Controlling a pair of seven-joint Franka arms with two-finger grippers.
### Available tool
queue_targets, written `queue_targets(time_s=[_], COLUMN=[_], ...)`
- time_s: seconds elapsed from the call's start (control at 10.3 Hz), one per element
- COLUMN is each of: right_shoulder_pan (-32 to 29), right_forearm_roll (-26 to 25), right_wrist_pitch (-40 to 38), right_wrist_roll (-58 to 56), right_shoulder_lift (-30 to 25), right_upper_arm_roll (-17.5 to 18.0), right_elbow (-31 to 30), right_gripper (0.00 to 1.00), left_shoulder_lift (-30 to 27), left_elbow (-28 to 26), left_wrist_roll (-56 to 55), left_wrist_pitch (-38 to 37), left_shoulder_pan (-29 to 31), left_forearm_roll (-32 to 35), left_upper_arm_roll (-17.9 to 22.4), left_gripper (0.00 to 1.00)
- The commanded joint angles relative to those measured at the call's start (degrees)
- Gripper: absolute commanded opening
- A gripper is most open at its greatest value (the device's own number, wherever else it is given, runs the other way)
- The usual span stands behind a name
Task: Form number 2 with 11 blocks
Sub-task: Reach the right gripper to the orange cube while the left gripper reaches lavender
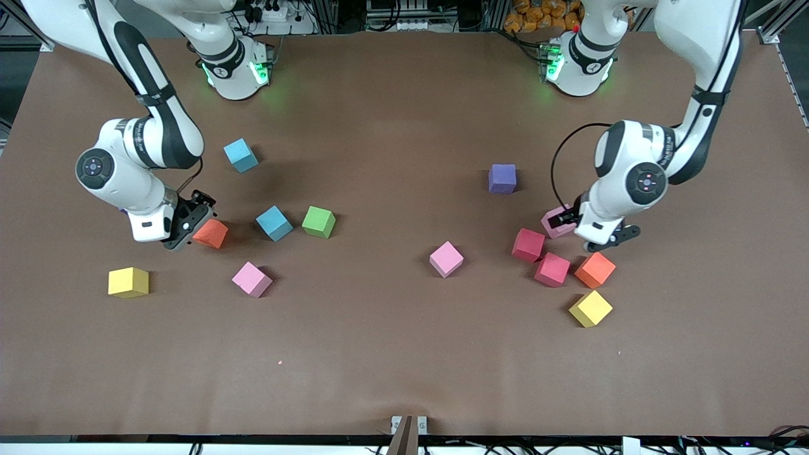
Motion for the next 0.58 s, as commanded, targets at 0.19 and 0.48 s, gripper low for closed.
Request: queue_targets(time_s=[0.19, 0.48], right_shoulder_pan=[-1.9, -2.1], right_forearm_roll=[-0.2, -0.2], right_wrist_pitch=[2.3, 7.8], right_wrist_roll=[-9.5, -15.6], right_shoulder_lift=[2.3, 5.1], right_upper_arm_roll=[0.5, 0.3], right_elbow=[-1.4, -1.3], right_gripper=[1.00, 1.00], left_shoulder_lift=[-0.4, -0.3], left_elbow=[-1.8, -1.2], left_wrist_roll=[-2.0, -4.6], left_wrist_pitch=[3.4, 3.7], left_shoulder_pan=[0.9, 1.1], left_forearm_roll=[1.3, 0.6], left_upper_arm_roll=[-0.7, -0.7], left_gripper=[1.00, 1.00])
